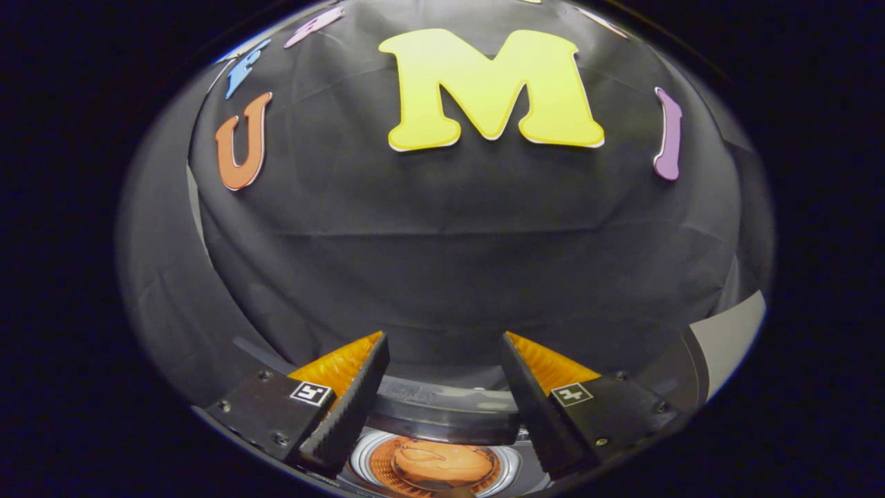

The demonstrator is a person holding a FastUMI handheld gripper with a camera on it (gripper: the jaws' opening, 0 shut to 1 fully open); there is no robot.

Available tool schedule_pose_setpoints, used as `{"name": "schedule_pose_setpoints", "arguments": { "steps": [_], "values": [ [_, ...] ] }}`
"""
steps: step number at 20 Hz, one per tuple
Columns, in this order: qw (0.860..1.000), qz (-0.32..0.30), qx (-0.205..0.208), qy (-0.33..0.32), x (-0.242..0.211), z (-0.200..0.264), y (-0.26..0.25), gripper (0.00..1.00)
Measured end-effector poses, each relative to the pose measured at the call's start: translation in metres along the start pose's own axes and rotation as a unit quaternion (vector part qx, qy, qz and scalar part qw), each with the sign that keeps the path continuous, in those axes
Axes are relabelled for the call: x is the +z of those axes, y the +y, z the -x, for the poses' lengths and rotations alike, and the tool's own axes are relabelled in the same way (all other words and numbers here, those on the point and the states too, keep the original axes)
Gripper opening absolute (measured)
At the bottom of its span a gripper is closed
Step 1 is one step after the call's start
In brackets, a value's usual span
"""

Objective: Put the clothes into the washing machine and then close the washing machine lid.

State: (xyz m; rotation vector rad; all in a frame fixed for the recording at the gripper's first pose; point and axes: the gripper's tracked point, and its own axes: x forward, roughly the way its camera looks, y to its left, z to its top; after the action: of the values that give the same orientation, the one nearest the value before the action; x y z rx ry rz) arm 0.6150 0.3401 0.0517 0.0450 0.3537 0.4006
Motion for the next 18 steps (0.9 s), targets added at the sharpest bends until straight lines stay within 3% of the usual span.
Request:
{"name": "schedule_pose_setpoints", "arguments": {
  "steps": [18],
  "values": [
    [0.999, 0.003, -0.003, -0.037, -0.039, 0.047, 0.01, 1.0]
  ]
}}
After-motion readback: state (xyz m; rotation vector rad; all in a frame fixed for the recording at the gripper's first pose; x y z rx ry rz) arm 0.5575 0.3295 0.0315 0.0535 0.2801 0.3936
